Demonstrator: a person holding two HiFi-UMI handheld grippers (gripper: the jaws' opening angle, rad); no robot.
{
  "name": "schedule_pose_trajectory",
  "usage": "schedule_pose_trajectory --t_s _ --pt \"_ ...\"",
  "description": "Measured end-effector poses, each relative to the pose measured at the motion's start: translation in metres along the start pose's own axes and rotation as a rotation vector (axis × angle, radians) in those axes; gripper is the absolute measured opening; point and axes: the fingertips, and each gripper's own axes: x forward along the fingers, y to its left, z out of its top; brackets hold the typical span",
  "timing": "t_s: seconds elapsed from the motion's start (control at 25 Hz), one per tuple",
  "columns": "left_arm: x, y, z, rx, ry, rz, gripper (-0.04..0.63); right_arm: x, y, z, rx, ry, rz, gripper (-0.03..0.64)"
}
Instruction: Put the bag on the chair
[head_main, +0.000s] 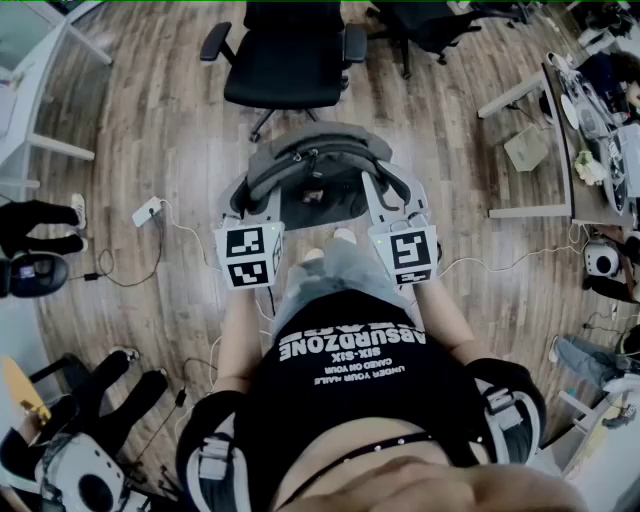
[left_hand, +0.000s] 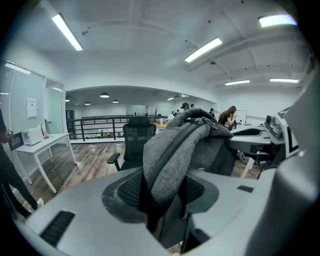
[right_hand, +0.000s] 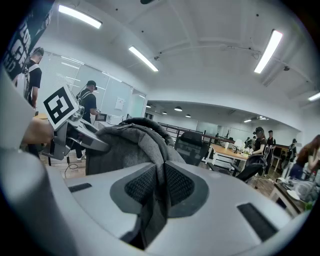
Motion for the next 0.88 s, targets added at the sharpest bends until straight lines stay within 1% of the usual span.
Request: schedule_pose_trajectory --t_s 0.2,0.32,0.48,0.64,0.76,0.88 --pt "0.016 0.011 0.030 0.005 -0.046 0.013 0.175 0.021 -0.019 0.029 -0.038 -0.062 -0.026 0.064" --pt "0.034 0.019 0.046 0.011 -0.056 0.020 0.175 0.042 -0.033 0.040 -0.045 -0.083 -0.035 0.064" --pt "0.068 0.031 0.065 0.031 -0.048 0.033 0.176 0.076 -0.055 0.046 -0.040 -0.087 -0.033 0.064" --pt "0.106 0.045 0.082 0.047 -0.027 0.044 0.176 0.116 -0.077 0.044 -0.016 -0.079 -0.011 0.064" --pt "0.137 0.058 0.094 0.049 -0.004 0.054 0.176 0.150 -0.094 0.046 -0.001 -0.077 0.006 0.064" --pt "0.169 0.070 0.108 0.046 -0.001 0.057 0.176 0.184 -0.113 0.049 0.004 -0.071 0.022 0.064"
